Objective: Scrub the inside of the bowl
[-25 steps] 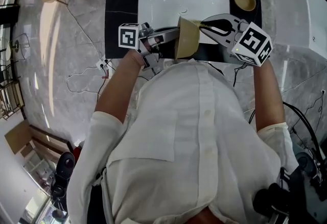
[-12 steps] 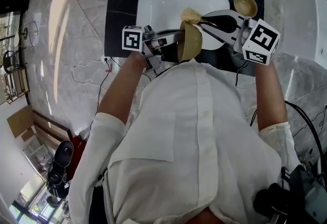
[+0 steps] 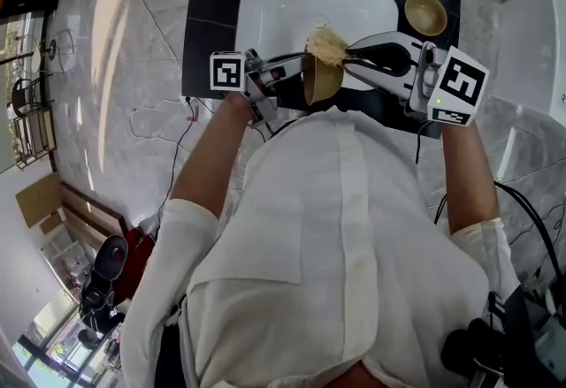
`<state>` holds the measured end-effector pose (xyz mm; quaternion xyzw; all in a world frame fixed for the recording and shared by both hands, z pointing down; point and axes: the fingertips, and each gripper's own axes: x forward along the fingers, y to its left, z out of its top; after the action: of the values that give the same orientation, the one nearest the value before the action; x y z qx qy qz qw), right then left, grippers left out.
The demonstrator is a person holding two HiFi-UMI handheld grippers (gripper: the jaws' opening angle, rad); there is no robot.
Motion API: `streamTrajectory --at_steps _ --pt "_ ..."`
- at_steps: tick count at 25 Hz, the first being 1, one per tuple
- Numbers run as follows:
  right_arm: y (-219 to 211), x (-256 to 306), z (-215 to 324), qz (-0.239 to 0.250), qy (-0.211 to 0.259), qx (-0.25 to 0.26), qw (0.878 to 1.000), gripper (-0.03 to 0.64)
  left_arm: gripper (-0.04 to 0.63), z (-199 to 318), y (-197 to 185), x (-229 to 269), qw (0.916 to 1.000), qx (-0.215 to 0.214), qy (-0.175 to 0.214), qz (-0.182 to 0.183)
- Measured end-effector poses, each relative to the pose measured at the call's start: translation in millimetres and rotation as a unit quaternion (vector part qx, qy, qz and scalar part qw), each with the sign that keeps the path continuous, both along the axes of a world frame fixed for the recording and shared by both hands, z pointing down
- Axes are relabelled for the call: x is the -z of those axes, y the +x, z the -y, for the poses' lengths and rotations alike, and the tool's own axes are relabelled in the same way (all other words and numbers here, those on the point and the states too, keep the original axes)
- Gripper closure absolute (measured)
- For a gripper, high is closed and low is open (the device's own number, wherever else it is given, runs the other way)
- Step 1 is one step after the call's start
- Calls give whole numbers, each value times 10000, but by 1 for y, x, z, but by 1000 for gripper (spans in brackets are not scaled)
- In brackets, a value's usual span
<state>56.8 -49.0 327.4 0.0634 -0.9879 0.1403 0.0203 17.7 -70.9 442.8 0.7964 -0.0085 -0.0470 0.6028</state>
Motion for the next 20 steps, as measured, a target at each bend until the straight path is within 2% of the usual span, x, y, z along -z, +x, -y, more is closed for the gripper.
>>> streamTrajectory --at_steps 5,11,16,20 --pt "-20 0 -13 103 -87 244 9996 580 581 8 -23 -4 9997 133 -149 132" --pt "-29 -9 -35 -69 -143 383 9991 580 581 10 -34 -11 9993 129 -150 310" --pt "-41 -33 -52 -583 -124 347 9976 580 581 15 -46 -16 9993 203 -214 216" --pt "-39 -60 -59 -1157 -257 -52 9929 580 581 22 -56 -21 9987 280 -168 404"
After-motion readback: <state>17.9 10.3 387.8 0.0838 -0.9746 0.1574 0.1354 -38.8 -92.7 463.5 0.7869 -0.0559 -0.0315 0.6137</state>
